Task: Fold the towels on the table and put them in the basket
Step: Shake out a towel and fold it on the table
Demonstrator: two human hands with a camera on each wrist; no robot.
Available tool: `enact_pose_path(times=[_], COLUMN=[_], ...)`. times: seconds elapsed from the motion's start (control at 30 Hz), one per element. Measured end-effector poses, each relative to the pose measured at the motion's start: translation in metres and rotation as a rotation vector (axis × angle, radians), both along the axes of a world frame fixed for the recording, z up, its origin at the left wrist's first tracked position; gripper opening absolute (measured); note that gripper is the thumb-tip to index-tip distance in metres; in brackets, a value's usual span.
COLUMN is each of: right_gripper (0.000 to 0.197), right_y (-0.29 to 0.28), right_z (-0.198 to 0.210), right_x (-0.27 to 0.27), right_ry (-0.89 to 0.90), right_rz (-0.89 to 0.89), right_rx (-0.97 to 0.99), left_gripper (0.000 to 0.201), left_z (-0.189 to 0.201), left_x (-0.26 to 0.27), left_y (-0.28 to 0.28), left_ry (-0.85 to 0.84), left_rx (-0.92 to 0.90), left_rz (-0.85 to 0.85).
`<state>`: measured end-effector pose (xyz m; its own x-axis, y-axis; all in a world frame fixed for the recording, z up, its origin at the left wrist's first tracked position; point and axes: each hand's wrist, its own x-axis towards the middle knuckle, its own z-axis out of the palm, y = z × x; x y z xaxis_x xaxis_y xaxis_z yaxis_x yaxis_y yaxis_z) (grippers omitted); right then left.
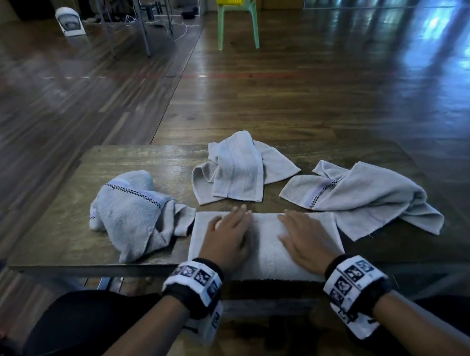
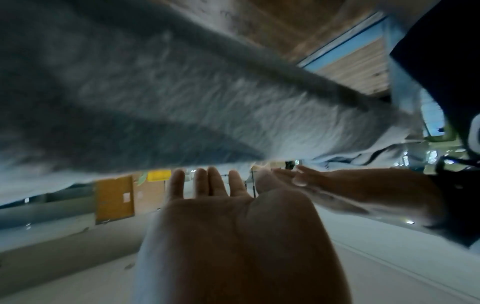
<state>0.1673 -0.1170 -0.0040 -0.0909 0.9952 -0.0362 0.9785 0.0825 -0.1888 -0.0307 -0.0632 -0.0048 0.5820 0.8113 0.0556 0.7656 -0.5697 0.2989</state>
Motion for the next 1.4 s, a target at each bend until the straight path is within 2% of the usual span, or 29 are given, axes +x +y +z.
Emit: enact_pose_path(times=[0.1,0.2,0.33,0.57,0.73,0.87,0.97,1.07,1.13,1.23,1.4], right_gripper=[0.078,0.085,0.065,0.062,0.059,0.059,0.065,0.054,0.054,0.053,0.067], right_y=[-0.002,-0.003,-0.005,-0.006,-0.013,-0.018,-0.024,-0.028,-0.027,-0.021,-0.006], right_z=[-0.021,-0.027,-0.029,-0.026,-0.022,-0.017,-0.016,-0.021,-0.021,-0.021,-0.002], right_x=[-0.017,-0.018,-0.005,0.041,0.056,0.050,0.041,0.029,0.023,0.026,0.048], right_ry=[-0.038,-0.057,-0.071,-0.104,-0.154,-0.201,-0.256,-0.295,-0.291,-0.264,-0.321], right_rz=[-0.009,-0.050,-0.087,-0.227,-0.265,-0.212,-0.134,-0.090,-0.090,-0.077,0.064], right_rx=[-0.056,-0.078,-0.106,-0.170,-0.192,-0.140,-0.067,-0.012,0.029,-0.020,-0.048], left_gripper=[0.084,0.077,0.075,0.082,0.085,0.081,0.066,0.062,0.066,0.068,0.069], left_z=[-0.017,-0.029,-0.034,-0.034,-0.030,-0.018,-0.010,-0.006,-0.005,-0.006,-0.009], left_x=[0.015,0.018,0.011,-0.029,-0.039,-0.021,-0.005,0.003,0.006,0.009,0.005], left_y=[-0.014,-0.020,-0.015,0.013,0.011,-0.017,-0.044,-0.055,-0.048,-0.026,0.008], left_ry=[0.120,0.160,0.164,0.190,0.218,0.297,0.242,0.283,0.284,0.251,0.229], left_rx=[-0.042,0.013,0.014,-0.093,-0.041,0.074,0.016,-0.053,-0.110,-0.180,-0.158], left_rz=[0.007,0.026,0.072,0.218,0.273,0.155,0.103,0.143,0.161,0.169,0.181])
